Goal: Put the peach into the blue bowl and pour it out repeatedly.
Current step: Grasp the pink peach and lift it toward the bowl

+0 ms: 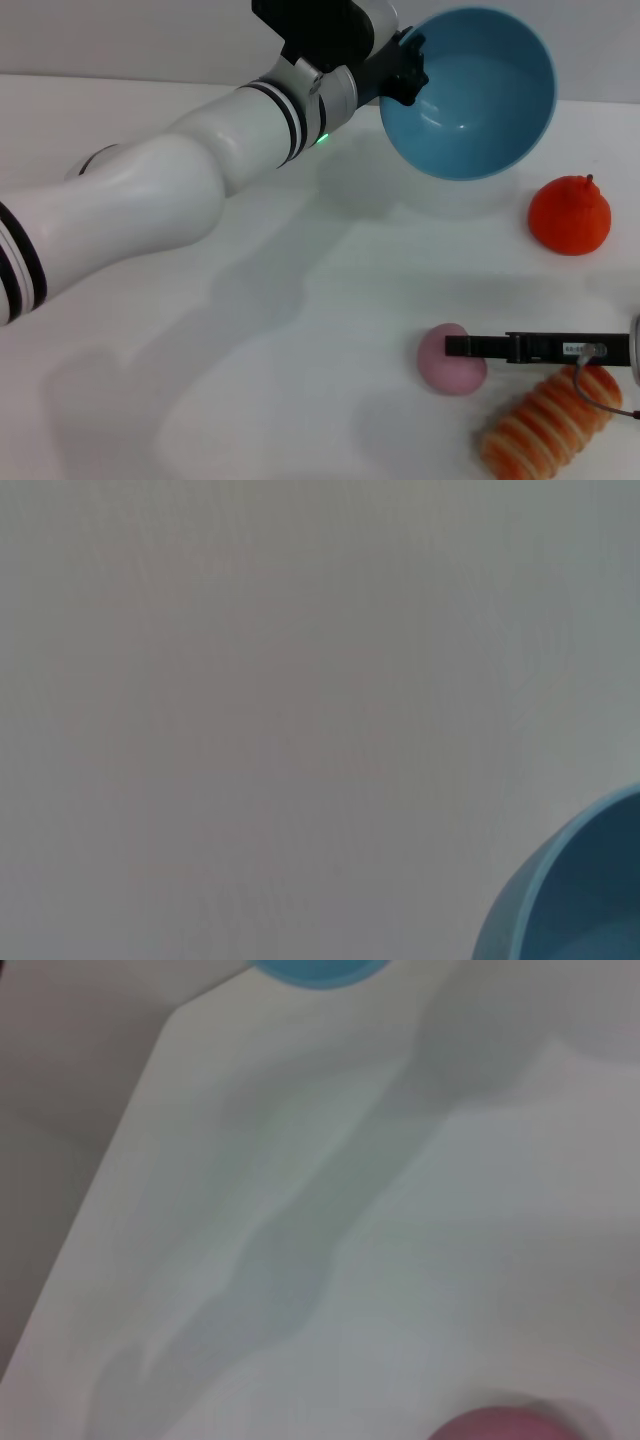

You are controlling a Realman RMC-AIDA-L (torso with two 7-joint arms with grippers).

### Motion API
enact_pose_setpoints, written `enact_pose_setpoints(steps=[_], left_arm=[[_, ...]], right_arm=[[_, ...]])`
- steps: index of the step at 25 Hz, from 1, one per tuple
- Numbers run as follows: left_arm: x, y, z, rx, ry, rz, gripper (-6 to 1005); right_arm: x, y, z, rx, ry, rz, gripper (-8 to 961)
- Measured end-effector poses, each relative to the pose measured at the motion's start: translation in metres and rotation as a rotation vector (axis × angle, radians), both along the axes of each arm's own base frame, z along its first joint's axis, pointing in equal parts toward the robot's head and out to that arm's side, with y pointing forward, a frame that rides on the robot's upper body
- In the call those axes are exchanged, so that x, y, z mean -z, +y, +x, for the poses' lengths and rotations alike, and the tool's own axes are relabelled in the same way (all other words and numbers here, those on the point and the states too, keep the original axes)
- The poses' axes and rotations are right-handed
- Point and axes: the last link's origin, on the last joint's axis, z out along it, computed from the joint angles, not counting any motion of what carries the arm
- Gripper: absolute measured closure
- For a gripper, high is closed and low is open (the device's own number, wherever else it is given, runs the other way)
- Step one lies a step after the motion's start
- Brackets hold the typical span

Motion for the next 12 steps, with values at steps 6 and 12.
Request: enact_pose_setpoints(steps=[6, 12], left_arm=[[0.0013, -0.0011, -0.0037, -0.007, 0.007, -0.006, 1001], [0.0044, -0.0030, -0.0082, -0.018, 0.024, -0.041, 1001]], right_arm=[[-0.0007, -0.0015, 0.0025, 0.002, -0.006, 0.001, 416], [-0.0079, 0.0028, 0.0020, -0.015, -0.003, 0.036, 611]])
